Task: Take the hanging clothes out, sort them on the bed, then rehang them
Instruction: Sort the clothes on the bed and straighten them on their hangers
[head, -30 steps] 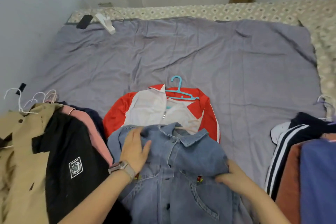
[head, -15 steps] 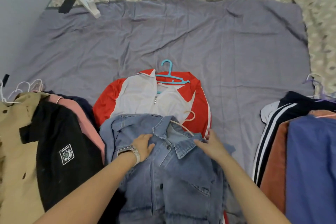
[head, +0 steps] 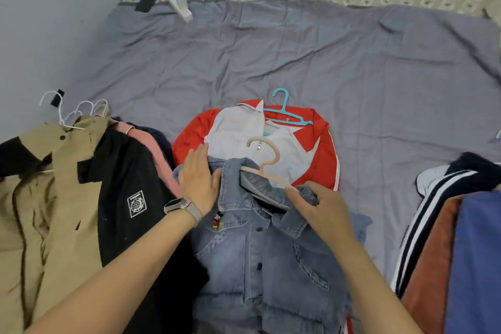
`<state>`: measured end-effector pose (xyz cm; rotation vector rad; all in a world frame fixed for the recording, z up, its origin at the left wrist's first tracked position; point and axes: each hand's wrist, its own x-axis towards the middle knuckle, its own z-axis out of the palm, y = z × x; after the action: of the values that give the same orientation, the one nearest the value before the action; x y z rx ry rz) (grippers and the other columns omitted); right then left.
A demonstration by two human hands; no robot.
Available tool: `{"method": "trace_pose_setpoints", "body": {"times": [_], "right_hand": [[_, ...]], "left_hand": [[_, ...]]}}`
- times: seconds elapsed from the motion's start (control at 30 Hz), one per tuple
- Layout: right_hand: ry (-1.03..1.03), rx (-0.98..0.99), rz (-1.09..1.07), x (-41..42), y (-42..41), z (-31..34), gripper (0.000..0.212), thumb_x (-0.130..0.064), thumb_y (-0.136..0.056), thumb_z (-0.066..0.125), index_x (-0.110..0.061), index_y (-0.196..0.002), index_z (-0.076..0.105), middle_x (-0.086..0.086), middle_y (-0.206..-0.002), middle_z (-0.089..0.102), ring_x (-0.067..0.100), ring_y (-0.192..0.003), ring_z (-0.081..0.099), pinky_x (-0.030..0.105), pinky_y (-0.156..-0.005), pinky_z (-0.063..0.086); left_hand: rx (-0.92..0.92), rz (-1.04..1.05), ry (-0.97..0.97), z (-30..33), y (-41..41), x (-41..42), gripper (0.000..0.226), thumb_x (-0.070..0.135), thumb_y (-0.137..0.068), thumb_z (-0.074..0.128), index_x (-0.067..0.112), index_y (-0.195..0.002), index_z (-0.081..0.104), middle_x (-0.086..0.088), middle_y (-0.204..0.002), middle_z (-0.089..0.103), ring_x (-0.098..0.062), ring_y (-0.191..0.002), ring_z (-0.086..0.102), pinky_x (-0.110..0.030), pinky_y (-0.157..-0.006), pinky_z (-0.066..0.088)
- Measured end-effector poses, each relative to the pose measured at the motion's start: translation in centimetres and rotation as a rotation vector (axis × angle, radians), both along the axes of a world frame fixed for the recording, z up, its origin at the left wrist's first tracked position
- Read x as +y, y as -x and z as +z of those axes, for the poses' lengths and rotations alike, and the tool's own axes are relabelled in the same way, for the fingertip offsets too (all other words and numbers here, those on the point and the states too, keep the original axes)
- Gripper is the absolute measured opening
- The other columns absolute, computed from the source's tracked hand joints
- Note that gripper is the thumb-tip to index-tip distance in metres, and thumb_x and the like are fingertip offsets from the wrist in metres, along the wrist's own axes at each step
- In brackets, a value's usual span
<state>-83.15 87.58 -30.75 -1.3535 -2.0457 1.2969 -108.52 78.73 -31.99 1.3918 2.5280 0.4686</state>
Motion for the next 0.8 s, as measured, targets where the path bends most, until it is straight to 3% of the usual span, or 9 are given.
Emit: {"method": "trace_pose_setpoints", "body": {"times": [0.07,0.13,0.2,0.3,0.5,0.6,0.7,0.73,0.8], "right_hand": [[-0.053,0.004,0.065,-0.4,-0.6,1.9,0.056,-0.065,-0.080,0.055,-0.014,-0.059,0.044,0.000,-0.051,0.038,0.012,-0.050,0.034,0.031,-0.049,0.031],[-0.128,-0.021,0.089,-1.2,-1.4,4.0,0.056,-0.068,-0.077,0.056,-0.014,-0.060,0.050,0.002,-0.052,0.045,0.015,-0.051,0.040,0.032,-0.049,0.035],[-0.164,-0.030,0.085,-2.5,-2.3,6.0,0.061,-0.073,-0.072,0.054,-0.013,-0.062,0.054,0.001,-0.056,0.053,0.014,-0.054,0.046,0.030,-0.050,0.038],[-0.187,-0.014,0.072,-5.2,-3.4,9.6,0.056,-0.075,-0.067,0.055,-0.020,-0.069,0.065,-0.014,-0.066,0.065,0.005,-0.063,0.058,0.026,-0.055,0.046],[-0.314,0.006,-0.026,-11.8,-5.1,19.7,0.048,-0.073,-0.061,0.061,-0.027,-0.075,0.071,-0.018,-0.065,0.066,0.003,-0.066,0.061,0.030,-0.061,0.050],[-0.436,0.024,-0.049,-16.5,-5.6,25.7,0.021,-0.056,-0.068,0.075,-0.039,-0.062,0.065,-0.025,-0.051,0.056,-0.004,-0.056,0.053,0.019,-0.054,0.039],[-0.550,0.038,0.002,-21.2,-5.3,31.2,0.029,-0.047,-0.073,0.075,-0.053,-0.055,0.053,-0.025,-0.048,0.049,-0.005,-0.048,0.045,0.016,-0.046,0.029],[-0.587,0.048,-0.006,-22.7,-5.2,32.7,0.028,-0.053,-0.072,0.072,-0.047,-0.053,0.053,-0.018,-0.047,0.048,-0.001,-0.046,0.042,0.018,-0.045,0.027],[-0.663,0.074,-0.033,-25.1,-5.0,35.5,0.057,-0.073,-0.069,0.060,-0.022,-0.050,0.045,0.001,-0.046,0.035,0.009,-0.045,0.028,0.035,-0.046,0.029]], "left_hand": [[-0.045,-0.056,0.039,1.7,0.3,-0.9,0.059,0.039,-0.083,0.029,0.011,-0.132,0.048,-0.010,-0.132,0.053,-0.031,-0.127,0.044,-0.048,-0.104,0.032],[-0.068,-0.099,0.102,4.0,-0.1,-2.3,0.047,0.039,-0.082,0.029,0.018,-0.113,0.059,-0.002,-0.112,0.061,-0.025,-0.112,0.052,-0.038,-0.085,0.032],[-0.023,-0.118,0.083,6.5,-0.9,-4.4,0.037,0.034,-0.082,0.034,0.016,-0.099,0.061,-0.003,-0.096,0.063,-0.028,-0.098,0.055,-0.036,-0.074,0.032],[-0.036,-0.130,-0.041,9.7,-2.1,-8.3,0.027,0.031,-0.082,0.037,0.018,-0.090,0.060,-0.002,-0.085,0.062,-0.029,-0.084,0.056,-0.042,-0.072,0.043],[-0.069,-0.146,-0.268,18.6,-3.8,-14.4,0.020,0.026,-0.085,0.041,0.019,-0.086,0.060,-0.001,-0.083,0.063,-0.025,-0.077,0.055,-0.042,-0.070,0.045],[-0.027,-0.130,-0.363,23.6,-4.8,-18.7,0.011,0.010,-0.088,0.049,0.011,-0.083,0.059,-0.009,-0.082,0.061,-0.031,-0.079,0.052,-0.036,-0.067,0.037],[-0.013,-0.113,-0.388,27.6,-4.8,-23.7,0.011,0.011,-0.090,0.048,0.010,-0.084,0.057,-0.011,-0.083,0.061,-0.032,-0.081,0.053,-0.036,-0.068,0.036],[-0.006,-0.116,-0.396,29.0,-4.6,-25.3,0.013,0.015,-0.091,0.046,0.011,-0.085,0.057,-0.010,-0.084,0.061,-0.032,-0.083,0.053,-0.037,-0.068,0.037],[0.069,-0.133,-0.416,32.2,-4.6,-28.1,0.017,0.020,-0.093,0.044,0.013,-0.087,0.058,-0.006,-0.084,0.061,-0.030,-0.084,0.054,-0.036,-0.066,0.035]]}}
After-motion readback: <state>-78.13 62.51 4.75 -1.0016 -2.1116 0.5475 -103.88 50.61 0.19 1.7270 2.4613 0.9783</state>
